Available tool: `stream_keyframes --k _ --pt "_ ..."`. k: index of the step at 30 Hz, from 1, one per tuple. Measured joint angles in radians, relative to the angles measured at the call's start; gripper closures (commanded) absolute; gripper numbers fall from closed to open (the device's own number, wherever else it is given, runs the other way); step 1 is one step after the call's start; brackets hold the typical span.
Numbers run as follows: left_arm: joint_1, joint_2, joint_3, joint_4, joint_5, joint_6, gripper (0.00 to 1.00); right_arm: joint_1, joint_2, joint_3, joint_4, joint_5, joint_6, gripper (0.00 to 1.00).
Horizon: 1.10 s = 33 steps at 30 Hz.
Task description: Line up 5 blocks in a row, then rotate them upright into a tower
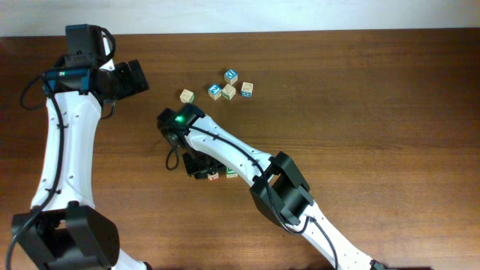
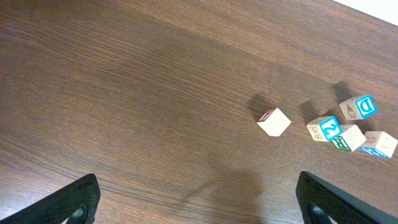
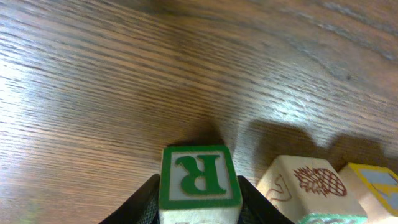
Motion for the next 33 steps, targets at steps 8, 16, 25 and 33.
stream_keyframes --k 8,16,25,33 --pt "0.000 0.000 0.000 0.000 0.000 0.000 0.01 -0.019 0.000 0.019 -0.066 0.006 0.002 0.55" --pt "0.000 0.000 0.000 0.000 0.000 0.000 0.01 -0.153 -0.100 0.503 -0.136 -0.038 -0.053 0.55" --pt "0.000 0.000 0.000 0.000 0.004 0.000 0.01 -0.465 -0.743 0.397 -0.127 -0.067 -0.186 0.56" --pt "-0.005 0.000 0.001 -0.062 0.107 -0.013 0.01 -0.600 -1.098 -0.600 0.074 -0.084 -0.090 0.79"
